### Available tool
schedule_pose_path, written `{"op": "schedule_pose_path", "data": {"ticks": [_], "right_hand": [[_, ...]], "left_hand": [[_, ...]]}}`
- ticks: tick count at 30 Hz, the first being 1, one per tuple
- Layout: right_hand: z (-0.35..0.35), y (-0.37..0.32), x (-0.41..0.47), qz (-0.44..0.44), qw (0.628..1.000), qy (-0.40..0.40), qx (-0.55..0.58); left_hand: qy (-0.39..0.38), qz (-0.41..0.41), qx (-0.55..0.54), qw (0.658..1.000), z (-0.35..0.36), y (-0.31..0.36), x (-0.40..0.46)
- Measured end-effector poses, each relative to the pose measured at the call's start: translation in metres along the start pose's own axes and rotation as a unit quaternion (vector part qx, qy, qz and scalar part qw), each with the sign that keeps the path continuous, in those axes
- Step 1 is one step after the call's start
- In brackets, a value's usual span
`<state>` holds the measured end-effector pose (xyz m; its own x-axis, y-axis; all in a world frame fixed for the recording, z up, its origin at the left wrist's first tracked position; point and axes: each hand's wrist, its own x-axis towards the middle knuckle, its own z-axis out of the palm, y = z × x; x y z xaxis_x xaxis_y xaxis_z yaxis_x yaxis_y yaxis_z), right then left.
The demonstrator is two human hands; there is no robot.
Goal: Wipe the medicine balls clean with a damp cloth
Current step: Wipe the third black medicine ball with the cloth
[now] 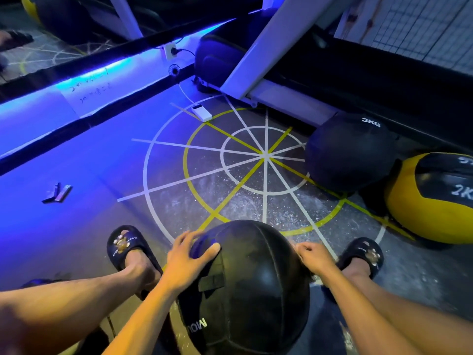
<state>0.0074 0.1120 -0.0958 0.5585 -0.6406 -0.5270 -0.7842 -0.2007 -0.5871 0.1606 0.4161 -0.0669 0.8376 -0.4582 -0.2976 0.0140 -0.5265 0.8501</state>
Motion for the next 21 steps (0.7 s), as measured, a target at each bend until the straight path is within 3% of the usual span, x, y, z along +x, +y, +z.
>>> {"op": "schedule_pose_path", "data": {"ticks": [2,4,12,15,17,21], "right_hand": [[0.001,0.018,-0.014,0.022,0.999,0.013,0.046],[0.003,0.028,-0.027,0.052,0.994,0.019,0.09],[0.022,0.037,-0.055,0.065,0.967,0.065,0.237],[0.026,0.022,-0.055,0.058,0.946,0.071,0.31],[0.03,0.012,-0.05,0.05,0.933,0.062,0.351],[0.039,-0.009,-0.063,-0.024,0.941,0.032,0.337]], "left_hand": [[-0.061,-0.124,-0.089,0.986,-0.004,-0.001,-0.01],[-0.121,-0.164,-0.186,0.961,-0.003,0.002,-0.02],[-0.052,-0.124,-0.203,0.97,-0.002,-0.003,-0.023],[-0.024,-0.068,-0.193,0.978,-0.013,0.004,-0.019],[0.002,-0.044,-0.152,0.987,-0.024,0.007,-0.012],[0.008,-0.026,-0.019,0.999,-0.037,0.017,-0.004]]}}
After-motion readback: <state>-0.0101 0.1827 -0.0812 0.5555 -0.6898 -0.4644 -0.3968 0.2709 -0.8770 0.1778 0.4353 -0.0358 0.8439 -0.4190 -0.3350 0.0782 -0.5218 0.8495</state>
